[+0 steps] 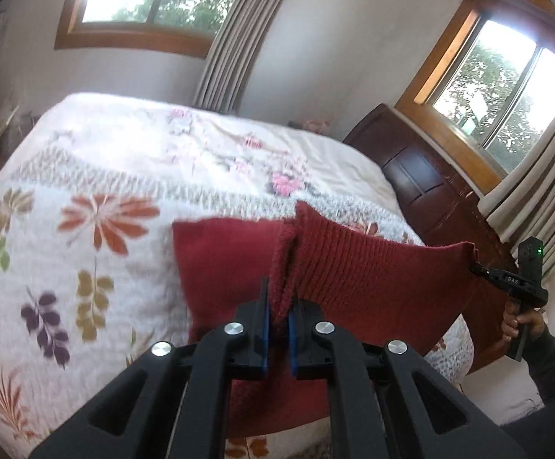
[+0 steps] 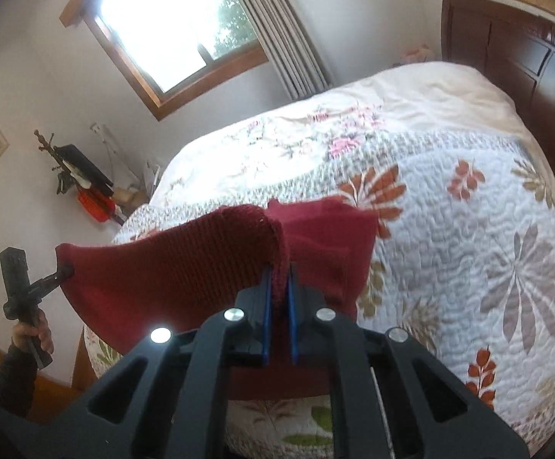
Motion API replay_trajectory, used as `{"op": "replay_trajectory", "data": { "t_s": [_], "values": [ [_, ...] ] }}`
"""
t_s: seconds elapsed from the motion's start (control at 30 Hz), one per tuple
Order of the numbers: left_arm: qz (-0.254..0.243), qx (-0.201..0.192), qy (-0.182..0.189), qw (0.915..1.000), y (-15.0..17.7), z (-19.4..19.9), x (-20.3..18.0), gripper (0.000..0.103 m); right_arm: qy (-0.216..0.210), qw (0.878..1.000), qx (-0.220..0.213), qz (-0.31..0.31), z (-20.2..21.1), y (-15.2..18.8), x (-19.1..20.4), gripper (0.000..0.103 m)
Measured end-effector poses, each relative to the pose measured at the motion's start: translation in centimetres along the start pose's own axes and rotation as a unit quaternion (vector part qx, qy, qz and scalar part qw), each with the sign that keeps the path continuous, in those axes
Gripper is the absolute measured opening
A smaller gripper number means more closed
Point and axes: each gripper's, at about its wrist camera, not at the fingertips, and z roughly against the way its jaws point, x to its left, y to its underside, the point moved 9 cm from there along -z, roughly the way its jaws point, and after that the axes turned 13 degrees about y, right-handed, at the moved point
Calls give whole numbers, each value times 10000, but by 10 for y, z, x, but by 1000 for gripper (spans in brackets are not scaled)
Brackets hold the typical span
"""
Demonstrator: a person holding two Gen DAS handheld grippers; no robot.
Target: Fold small clothes
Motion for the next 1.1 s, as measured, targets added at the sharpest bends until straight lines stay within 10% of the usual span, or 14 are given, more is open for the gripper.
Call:
{"op": "replay_trajectory", "data": {
  "t_s": [0.5,0.83,1.1],
  "values": [
    [371,274,152,9988,-82,-93,70,7,130,9997,174,136,-85,-87,-4,6],
    [1578,1237,4,9797,-54,-178,157,7,329,9903,1344,-106,-209,-84,-26,6],
    [1779,1040,350,9779,-83,-172,156,7,213,9919,1251,-114,-204,-101,-21,6]
  ]
}}
